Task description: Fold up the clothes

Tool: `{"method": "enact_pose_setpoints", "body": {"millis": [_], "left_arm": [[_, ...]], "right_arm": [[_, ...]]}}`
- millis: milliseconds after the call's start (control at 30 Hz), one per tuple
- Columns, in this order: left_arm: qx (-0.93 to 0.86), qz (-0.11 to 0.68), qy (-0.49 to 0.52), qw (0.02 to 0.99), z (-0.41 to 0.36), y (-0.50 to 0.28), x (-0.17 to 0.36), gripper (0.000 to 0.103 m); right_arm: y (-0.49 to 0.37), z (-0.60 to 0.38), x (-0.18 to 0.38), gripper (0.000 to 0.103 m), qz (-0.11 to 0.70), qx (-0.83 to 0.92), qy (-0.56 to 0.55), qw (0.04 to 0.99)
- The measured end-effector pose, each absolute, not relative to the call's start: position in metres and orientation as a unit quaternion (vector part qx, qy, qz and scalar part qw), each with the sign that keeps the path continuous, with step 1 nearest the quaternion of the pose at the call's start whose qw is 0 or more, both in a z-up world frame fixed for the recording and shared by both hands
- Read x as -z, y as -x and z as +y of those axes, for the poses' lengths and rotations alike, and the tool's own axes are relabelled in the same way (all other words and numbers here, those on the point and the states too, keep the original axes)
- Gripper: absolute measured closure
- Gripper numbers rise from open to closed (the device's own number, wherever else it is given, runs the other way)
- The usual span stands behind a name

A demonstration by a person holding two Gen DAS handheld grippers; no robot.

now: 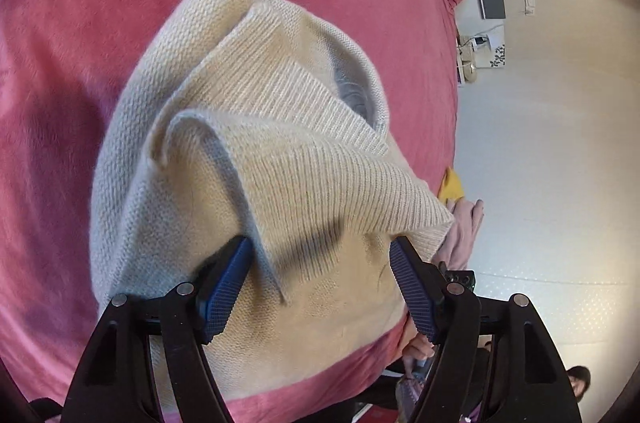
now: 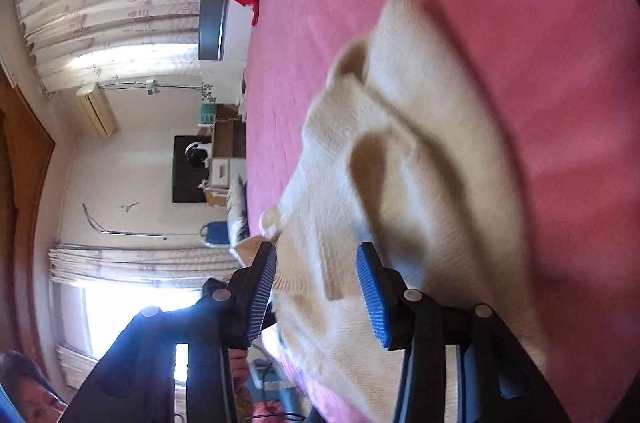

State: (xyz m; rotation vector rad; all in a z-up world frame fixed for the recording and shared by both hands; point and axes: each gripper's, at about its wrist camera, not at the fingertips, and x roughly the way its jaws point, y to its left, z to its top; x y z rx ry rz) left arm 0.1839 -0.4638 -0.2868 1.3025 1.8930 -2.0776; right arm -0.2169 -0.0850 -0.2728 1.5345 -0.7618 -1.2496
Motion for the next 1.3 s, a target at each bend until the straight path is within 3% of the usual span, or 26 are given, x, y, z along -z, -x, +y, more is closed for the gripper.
{"method": "enact_pose_setpoints", "body": {"millis": [233,533,767,867,900,933,1000,1067,1300], "left_arm": [[0.674,0.609,-0.417,0.022,-0.465,-0.177,0.289,0.03],[0.682,0.606,-0.409,-0.007,-0.46,-0.157,0.278,0.03],[0.677,0.624,-0.389,-0.032,-0.461,-0.157,0.279,0.03],[0.682,0.619,-0.389,-0.038,-0.46,-0.153,0.278,0.03],[0.682,0.617,-0.39,-0.038,-0.46,-0.151,0.279,0.03],[0.681,0.62,-0.387,-0.038,-0.46,-0.151,0.28,0.031],[0.675,0.633,-0.376,-0.046,-0.463,-0.156,0.283,0.051],[0.663,0.655,-0.359,-0.053,-0.471,-0.163,0.289,0.063],[0.659,0.692,-0.296,-0.026,-0.51,-0.146,0.286,0.063]], "right_arm": [[0.229,-0.093,0.273,0.059,-0.308,0.523,-0.627,0.489],[0.204,-0.129,0.247,0.062,-0.196,0.505,-0.636,0.55],[0.204,-0.13,0.241,0.064,-0.142,0.539,-0.642,0.526],[0.21,-0.131,0.241,0.078,-0.164,0.535,-0.64,0.527],[0.212,-0.132,0.241,0.091,-0.175,0.533,-0.638,0.528],[0.214,-0.132,0.241,0.098,-0.186,0.531,-0.635,0.529],[0.219,-0.134,0.24,0.099,-0.208,0.526,-0.631,0.531],[0.223,-0.135,0.239,0.099,-0.23,0.52,-0.626,0.533],[0.246,-0.146,0.24,0.096,-0.309,0.509,-0.61,0.523]]}}
